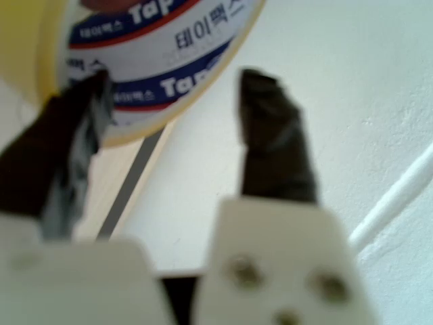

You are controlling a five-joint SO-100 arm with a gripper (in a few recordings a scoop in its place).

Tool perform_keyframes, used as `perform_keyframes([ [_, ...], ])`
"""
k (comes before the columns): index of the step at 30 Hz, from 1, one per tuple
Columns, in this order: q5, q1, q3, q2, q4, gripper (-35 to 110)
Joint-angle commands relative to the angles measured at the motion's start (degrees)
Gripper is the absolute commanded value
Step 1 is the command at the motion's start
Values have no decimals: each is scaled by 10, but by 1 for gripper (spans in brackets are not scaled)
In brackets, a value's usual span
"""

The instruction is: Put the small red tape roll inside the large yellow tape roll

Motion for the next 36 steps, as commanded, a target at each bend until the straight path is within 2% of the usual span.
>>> perform_keyframes([
  [1, 4, -9, -50, 32, 20, 24],
  [3, 2, -3, -67, 36, 44, 22],
  [6, 1, 24, -67, 70, 91, 0],
  [12, 3, 113, -47, 196, 236, 0],
  [16, 18, 161, -58, 272, 402, 0],
  [18, 43, 187, 123, 401, 403, 0],
  [22, 49, 221, 380, 641, 403, 0],
  [24, 51, 220, 548, 807, 356, 0],
  [28, 51, 237, 1112, 1213, 0, 0],
  [29, 51, 242, 1212, 1283, -57, 0],
  [32, 51, 243, 1392, 1426, -119, 0],
  [36, 51, 221, 1499, 1568, -88, 0],
])
